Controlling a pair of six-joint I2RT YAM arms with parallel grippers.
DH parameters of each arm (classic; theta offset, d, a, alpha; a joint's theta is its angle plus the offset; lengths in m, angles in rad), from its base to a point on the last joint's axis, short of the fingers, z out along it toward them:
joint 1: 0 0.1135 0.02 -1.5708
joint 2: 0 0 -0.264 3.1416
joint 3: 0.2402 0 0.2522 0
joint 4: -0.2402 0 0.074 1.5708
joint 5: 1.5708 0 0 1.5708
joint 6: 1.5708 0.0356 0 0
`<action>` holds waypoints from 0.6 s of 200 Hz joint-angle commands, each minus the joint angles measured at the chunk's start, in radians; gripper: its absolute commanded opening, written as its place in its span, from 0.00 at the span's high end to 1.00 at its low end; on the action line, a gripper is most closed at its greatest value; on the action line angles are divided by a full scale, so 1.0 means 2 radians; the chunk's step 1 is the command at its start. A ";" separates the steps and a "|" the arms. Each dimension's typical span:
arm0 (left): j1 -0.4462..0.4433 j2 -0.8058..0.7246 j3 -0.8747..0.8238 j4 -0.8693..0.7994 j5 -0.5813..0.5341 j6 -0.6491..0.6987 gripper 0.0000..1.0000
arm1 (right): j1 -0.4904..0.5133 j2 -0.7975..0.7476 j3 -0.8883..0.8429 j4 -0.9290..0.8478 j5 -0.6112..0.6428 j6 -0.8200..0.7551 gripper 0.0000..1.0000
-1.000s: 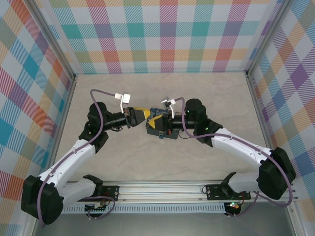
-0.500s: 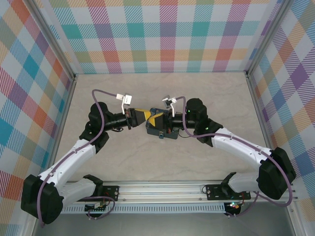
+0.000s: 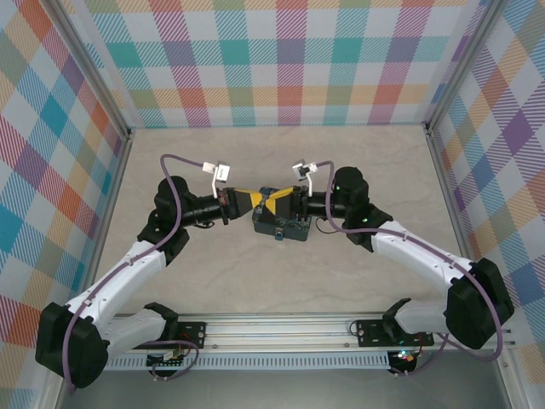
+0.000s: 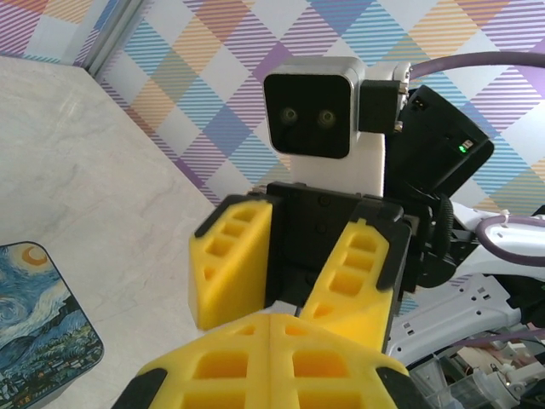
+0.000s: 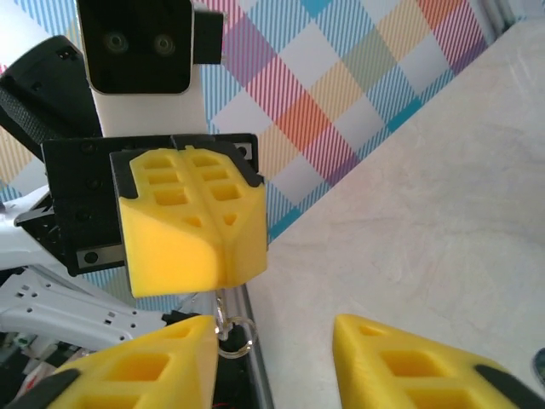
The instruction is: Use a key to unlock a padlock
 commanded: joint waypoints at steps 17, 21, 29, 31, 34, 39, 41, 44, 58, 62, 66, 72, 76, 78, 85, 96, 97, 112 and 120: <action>-0.014 -0.006 0.025 0.004 -0.007 0.006 1.00 | -0.004 0.017 -0.002 0.106 -0.075 0.053 0.51; -0.014 -0.005 0.026 0.004 -0.009 0.006 1.00 | -0.005 0.022 0.001 0.108 -0.079 0.057 0.51; -0.016 -0.004 0.027 0.005 -0.010 0.006 1.00 | -0.003 0.033 0.006 0.117 -0.085 0.064 0.51; -0.016 -0.004 0.027 0.005 -0.010 0.006 1.00 | -0.004 0.036 0.007 0.124 -0.087 0.067 0.51; -0.016 -0.004 0.027 0.005 -0.011 0.006 1.00 | -0.004 0.039 0.008 0.129 -0.089 0.070 0.51; -0.017 -0.003 0.027 0.005 -0.011 0.006 1.00 | -0.003 0.044 0.010 0.138 -0.092 0.075 0.51; -0.016 -0.003 0.027 0.005 -0.012 0.006 1.00 | -0.003 0.046 0.010 0.141 -0.093 0.077 0.51; -0.017 -0.003 0.026 0.005 -0.013 0.006 1.00 | -0.002 0.048 0.011 0.146 -0.094 0.080 0.51; -0.018 -0.003 0.027 0.004 -0.015 0.008 1.00 | 0.000 0.054 0.010 0.158 -0.096 0.087 0.51; -0.018 -0.003 0.027 0.004 -0.016 0.009 1.00 | 0.001 0.055 0.009 0.158 -0.095 0.087 0.51; -0.018 -0.003 0.026 0.002 -0.018 0.009 1.00 | 0.001 0.055 0.009 0.158 -0.094 0.088 0.51; -0.018 -0.003 0.026 0.002 -0.019 0.010 1.00 | 0.002 0.055 0.007 0.158 -0.093 0.088 0.51; -0.018 -0.003 0.025 0.001 -0.020 0.011 1.00 | 0.003 0.054 0.005 0.158 -0.093 0.087 0.51; -0.018 -0.003 0.026 0.001 -0.021 0.010 1.00 | 0.003 0.054 0.005 0.158 -0.093 0.087 0.51; -0.019 -0.002 0.026 0.000 -0.022 0.011 1.00 | 0.004 0.053 0.003 0.158 -0.091 0.087 0.51; -0.019 -0.001 0.027 -0.002 -0.023 0.012 1.00 | 0.006 0.050 -0.001 0.155 -0.091 0.087 0.52; -0.019 -0.001 0.027 -0.002 -0.023 0.012 1.00 | 0.006 0.050 -0.001 0.155 -0.090 0.087 0.52; -0.018 0.001 0.027 -0.003 -0.026 0.012 1.00 | 0.008 0.045 -0.005 0.152 -0.085 0.085 0.54; -0.019 0.002 0.026 -0.003 -0.027 0.012 1.00 | 0.009 0.044 -0.007 0.151 -0.082 0.085 0.55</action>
